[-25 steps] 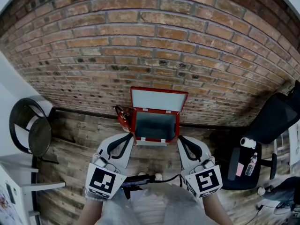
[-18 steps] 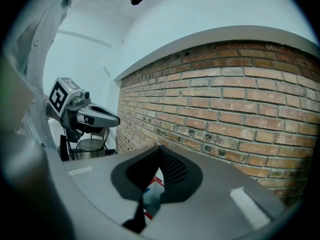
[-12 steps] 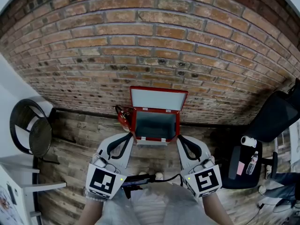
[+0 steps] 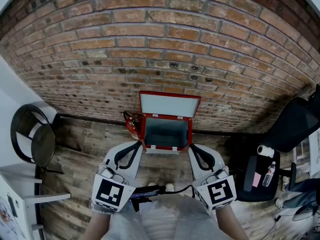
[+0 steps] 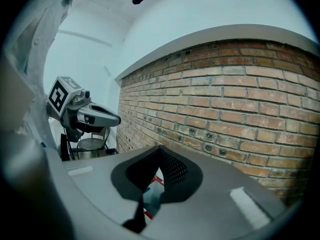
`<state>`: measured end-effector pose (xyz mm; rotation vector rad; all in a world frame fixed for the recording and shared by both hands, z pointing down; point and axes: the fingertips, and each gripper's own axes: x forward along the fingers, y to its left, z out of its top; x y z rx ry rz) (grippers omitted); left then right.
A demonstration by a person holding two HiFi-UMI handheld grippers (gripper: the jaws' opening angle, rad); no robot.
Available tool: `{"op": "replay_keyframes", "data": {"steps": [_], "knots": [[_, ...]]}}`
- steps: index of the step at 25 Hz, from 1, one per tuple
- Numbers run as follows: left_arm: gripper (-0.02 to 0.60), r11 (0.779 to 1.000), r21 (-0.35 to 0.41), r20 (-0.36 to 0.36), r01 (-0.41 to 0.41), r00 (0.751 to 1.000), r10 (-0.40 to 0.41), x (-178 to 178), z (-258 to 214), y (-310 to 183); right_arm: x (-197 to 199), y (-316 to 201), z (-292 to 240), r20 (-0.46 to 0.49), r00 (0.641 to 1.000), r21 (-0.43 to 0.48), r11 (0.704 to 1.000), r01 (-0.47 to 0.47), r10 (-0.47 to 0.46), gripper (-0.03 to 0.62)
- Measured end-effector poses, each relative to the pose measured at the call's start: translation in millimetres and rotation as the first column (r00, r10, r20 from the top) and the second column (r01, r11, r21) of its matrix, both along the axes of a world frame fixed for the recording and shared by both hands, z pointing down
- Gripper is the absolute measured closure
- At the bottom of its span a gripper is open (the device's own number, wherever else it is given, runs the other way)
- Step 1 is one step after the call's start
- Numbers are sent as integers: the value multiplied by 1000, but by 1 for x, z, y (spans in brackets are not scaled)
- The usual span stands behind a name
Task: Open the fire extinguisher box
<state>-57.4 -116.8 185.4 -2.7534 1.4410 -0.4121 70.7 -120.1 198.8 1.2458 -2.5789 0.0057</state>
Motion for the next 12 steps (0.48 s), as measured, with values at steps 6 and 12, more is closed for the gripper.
{"op": "replay_keyframes", "data": {"steps": [6,12], "knots": [[583,1000,-2,2,0,1000,0,-1,1,-1,-1,-1,1,-3,1000,1,1000,2,-2,589],[583,1000,0,2,4,1000,-4,-2,1,-4,-2,-1,2,-6,1000,-5,1000,3,-3,589]]}}
